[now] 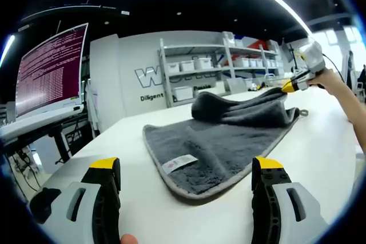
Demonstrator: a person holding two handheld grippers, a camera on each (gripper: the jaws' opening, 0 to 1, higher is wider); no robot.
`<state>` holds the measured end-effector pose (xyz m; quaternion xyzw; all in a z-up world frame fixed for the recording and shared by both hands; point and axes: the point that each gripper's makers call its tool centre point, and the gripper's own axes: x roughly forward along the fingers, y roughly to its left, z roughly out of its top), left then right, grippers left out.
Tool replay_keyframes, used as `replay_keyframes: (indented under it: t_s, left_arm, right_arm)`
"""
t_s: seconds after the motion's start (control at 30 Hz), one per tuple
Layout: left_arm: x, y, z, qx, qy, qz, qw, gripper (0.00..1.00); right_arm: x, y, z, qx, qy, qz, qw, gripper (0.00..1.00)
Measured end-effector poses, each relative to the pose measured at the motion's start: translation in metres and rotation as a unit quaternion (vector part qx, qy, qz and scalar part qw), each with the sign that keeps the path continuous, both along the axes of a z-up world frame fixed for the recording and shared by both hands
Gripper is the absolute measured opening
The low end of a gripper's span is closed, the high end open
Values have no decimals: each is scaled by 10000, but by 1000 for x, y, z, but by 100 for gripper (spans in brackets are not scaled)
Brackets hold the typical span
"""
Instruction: Open the folded towel by lifting each exposed corner and separating the folded layers until the towel lies flat within the target outline without major curled edges
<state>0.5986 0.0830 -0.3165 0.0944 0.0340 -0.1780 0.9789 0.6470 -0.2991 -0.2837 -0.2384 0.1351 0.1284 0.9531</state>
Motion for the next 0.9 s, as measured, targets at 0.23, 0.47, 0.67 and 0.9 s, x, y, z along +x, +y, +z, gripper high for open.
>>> replay_keyframes:
  t_s: [0.23, 0.47, 0.67, 0.9]
  left_arm:
    - [0, 0, 0, 1, 3, -5, 10000, 93]
    - [0, 0, 0, 0, 3, -4, 10000, 93]
    - [0, 0, -1, 6, 7, -7, 10000, 93]
    - [0, -1, -1, 13, 10, -14, 10000, 93]
  right_arm:
    - [0, -1, 2, -2, -50, -25, 10000, 0]
    - [-1, -3, 3, 12, -88, -61, 9999, 0]
    - [-2, -7, 7, 31, -178, -133, 9997, 0]
    - [-3, -10, 14, 30, -355, -218, 9991, 0]
